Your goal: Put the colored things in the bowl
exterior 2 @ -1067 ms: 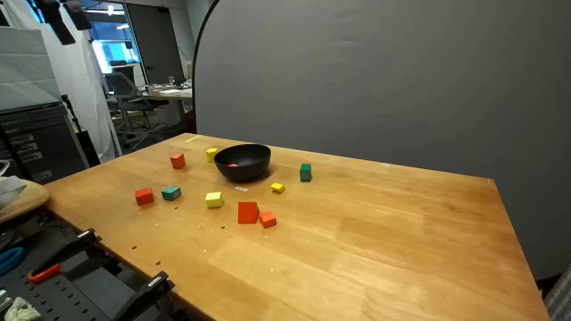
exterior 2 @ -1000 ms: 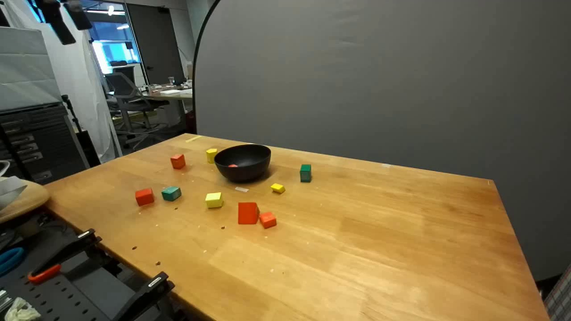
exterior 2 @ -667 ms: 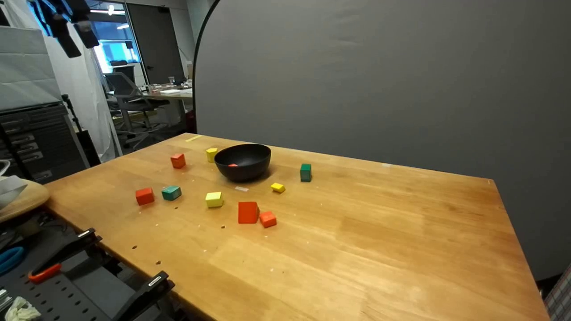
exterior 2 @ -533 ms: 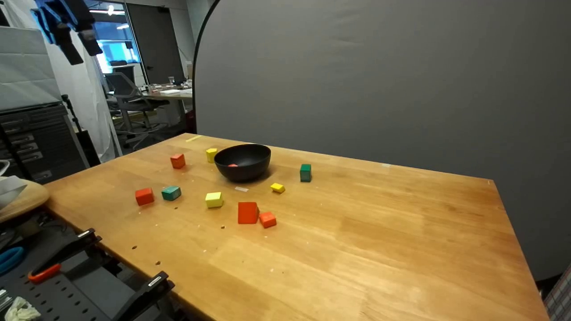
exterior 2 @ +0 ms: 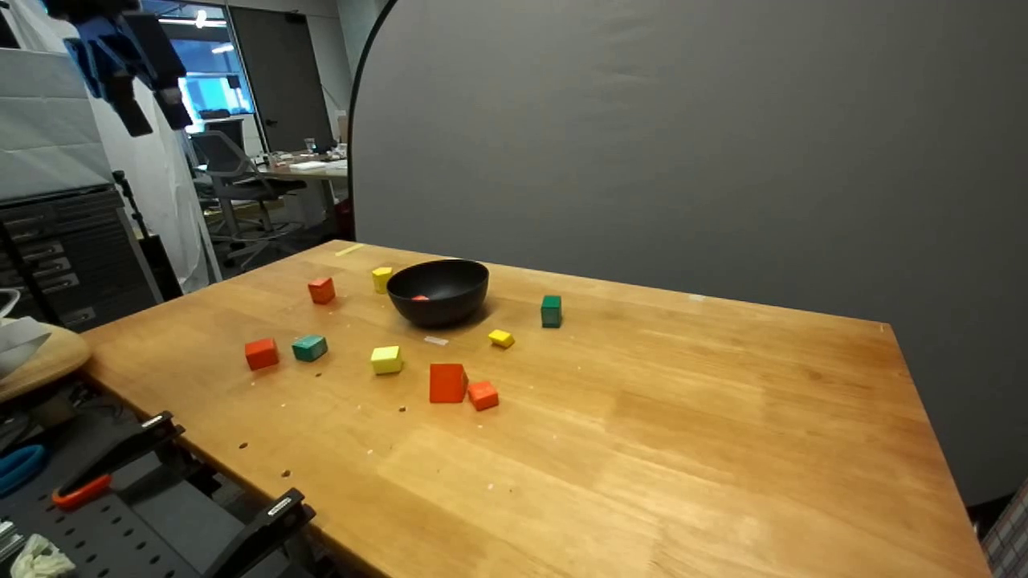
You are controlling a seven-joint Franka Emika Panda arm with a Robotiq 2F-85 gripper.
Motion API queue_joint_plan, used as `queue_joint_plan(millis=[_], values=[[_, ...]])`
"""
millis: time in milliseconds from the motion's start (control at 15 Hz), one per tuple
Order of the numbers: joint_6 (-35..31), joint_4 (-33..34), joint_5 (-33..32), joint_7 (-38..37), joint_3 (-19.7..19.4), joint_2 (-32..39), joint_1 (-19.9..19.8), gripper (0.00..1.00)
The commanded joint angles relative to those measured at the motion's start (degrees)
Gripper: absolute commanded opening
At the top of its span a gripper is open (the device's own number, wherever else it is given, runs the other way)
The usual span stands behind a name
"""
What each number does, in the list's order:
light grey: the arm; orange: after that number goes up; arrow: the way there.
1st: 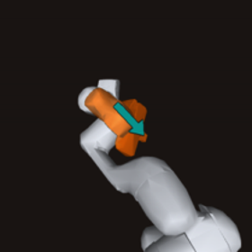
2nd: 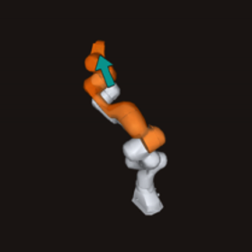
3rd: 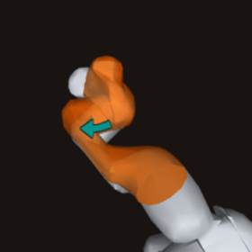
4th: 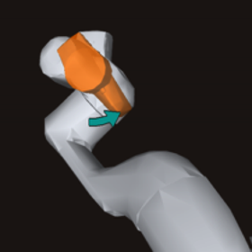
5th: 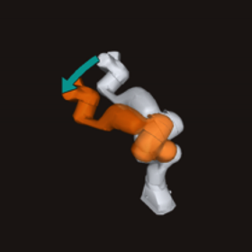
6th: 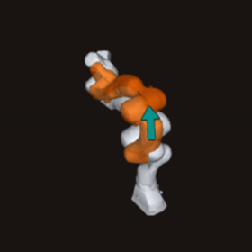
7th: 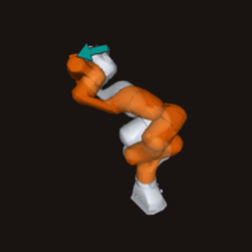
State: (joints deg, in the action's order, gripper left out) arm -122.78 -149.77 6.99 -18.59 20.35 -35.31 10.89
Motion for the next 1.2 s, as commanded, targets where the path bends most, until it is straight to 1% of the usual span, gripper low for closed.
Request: queue_joint_plan(millis=[0, 133, 200, 333, 467, 533, 667, 733, 800, 933, 1000, 1133], values=[[-11.6, -2.5, 5.0, 6.1, -4.7, 10.3, 1.9, 1.0], [-15.4, -2.4, 7.5, 8.7, -6.8, 18.1, 2.2, 1.0], [-16.4, -2.0, 7.4, 9.0, -6.9, 21.5, 1.7, 1.0], [-17.4, -0.5, 9.3, 11.9, -8.1, 28.7, 2.2, 1.0], [-17.1, 1.3, 10.0, 13.4, -7.6, 34.7, 2.2, 1.0], [-16.7, 2.2, 9.1, 12.9, -7.2, 36.9, 1.9, 1.0], [-17.1, 2.4, 1.0, 4.6, -6.6, 35.7, 1.6, 1.0], [-16.7, 0.8, 5.1, 9.4, -7.1, 35.9, 1.4, 1.0], [-16.9, 1.5, 3.2, 7.5, -7.0, 36.7, 1.4, 1.0], [-16.9, 2.2, 2.2, 6.3, -7.0, 36.8, 1.4, 1.0], [-18.3, 2.5, 3.1, 7.1, -7.2, 37.9, 1.2, 1.0], [-21.0, 3.5, 2.3, 7.3, -7.8, 41.7, 0.8, 1.0]])
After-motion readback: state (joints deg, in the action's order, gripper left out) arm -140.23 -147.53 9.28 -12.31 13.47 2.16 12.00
